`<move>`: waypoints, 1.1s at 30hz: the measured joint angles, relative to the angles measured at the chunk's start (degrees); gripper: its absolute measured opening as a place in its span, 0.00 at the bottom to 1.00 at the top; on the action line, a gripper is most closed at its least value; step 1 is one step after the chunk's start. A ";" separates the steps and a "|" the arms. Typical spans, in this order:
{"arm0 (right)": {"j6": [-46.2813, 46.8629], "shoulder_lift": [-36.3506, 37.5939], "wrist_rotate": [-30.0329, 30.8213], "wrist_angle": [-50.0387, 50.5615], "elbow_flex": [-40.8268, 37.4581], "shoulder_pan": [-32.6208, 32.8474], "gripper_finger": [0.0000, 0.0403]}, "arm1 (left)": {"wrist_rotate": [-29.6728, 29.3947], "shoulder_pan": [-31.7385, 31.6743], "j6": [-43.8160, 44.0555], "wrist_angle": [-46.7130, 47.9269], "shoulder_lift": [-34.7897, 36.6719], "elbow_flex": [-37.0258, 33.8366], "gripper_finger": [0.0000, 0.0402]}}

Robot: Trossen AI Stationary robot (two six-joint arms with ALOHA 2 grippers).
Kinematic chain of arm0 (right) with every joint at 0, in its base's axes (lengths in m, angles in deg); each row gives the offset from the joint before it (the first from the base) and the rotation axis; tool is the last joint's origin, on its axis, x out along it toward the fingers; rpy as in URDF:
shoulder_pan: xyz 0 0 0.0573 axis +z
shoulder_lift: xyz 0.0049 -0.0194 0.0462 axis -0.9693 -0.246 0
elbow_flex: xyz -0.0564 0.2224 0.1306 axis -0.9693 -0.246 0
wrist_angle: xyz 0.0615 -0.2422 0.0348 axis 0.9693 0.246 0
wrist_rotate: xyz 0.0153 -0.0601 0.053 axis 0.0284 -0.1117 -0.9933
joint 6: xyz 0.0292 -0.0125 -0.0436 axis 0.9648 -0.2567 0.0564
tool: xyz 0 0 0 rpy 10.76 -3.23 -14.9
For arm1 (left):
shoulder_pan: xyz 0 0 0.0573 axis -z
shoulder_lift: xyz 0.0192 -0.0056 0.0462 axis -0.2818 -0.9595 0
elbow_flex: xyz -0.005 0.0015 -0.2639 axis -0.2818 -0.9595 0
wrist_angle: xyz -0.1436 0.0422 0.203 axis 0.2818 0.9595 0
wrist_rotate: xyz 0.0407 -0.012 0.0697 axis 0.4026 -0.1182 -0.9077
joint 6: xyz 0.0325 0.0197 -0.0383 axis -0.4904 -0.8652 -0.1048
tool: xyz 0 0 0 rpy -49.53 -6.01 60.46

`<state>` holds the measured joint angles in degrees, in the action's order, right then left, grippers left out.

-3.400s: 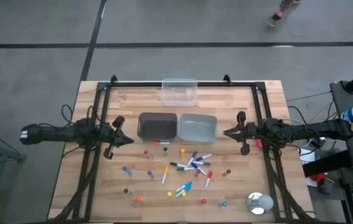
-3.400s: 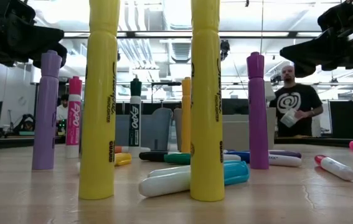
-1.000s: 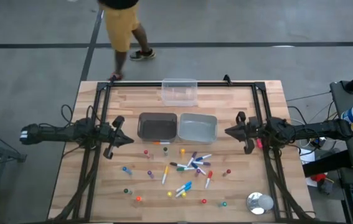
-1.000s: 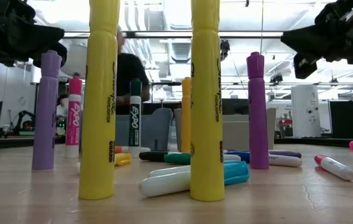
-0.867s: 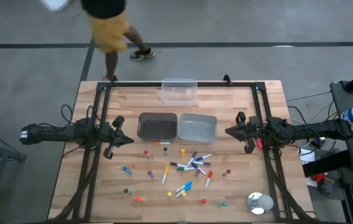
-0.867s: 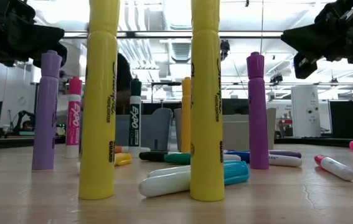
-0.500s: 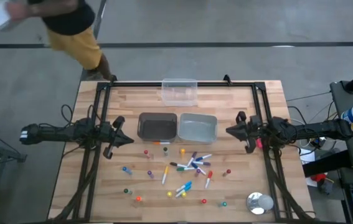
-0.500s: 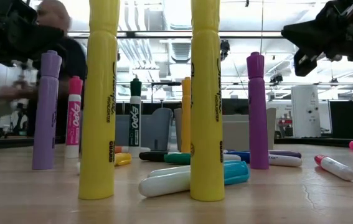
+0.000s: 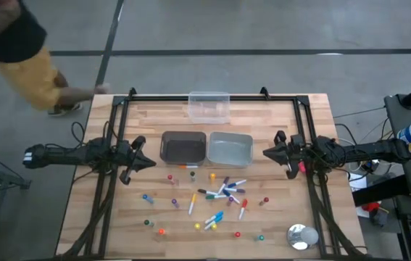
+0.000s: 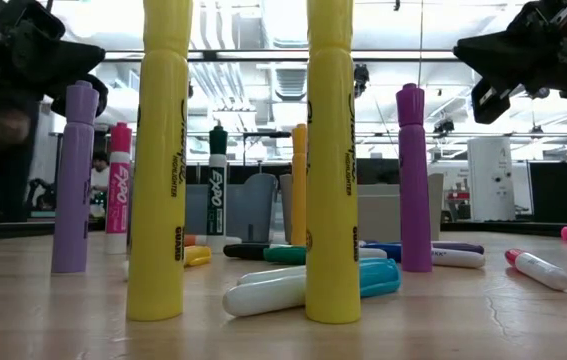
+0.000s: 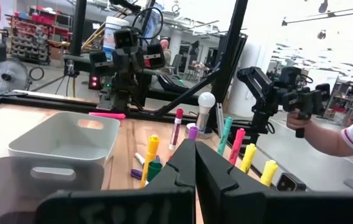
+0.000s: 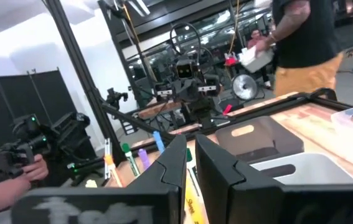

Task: Pick & Place Markers
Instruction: Put the large red marker pen into the white bin

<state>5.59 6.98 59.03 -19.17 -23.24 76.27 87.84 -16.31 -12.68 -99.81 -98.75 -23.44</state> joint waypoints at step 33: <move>-2.44 -0.38 -4.11 16.79 8.41 1.66 0.29 | -2.55 0.00 -0.52 -3.63 0.00 0.00 0.00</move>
<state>3.16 6.60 54.92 -2.38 -14.83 77.93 85.30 -16.31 -13.20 -103.43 -98.75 -23.44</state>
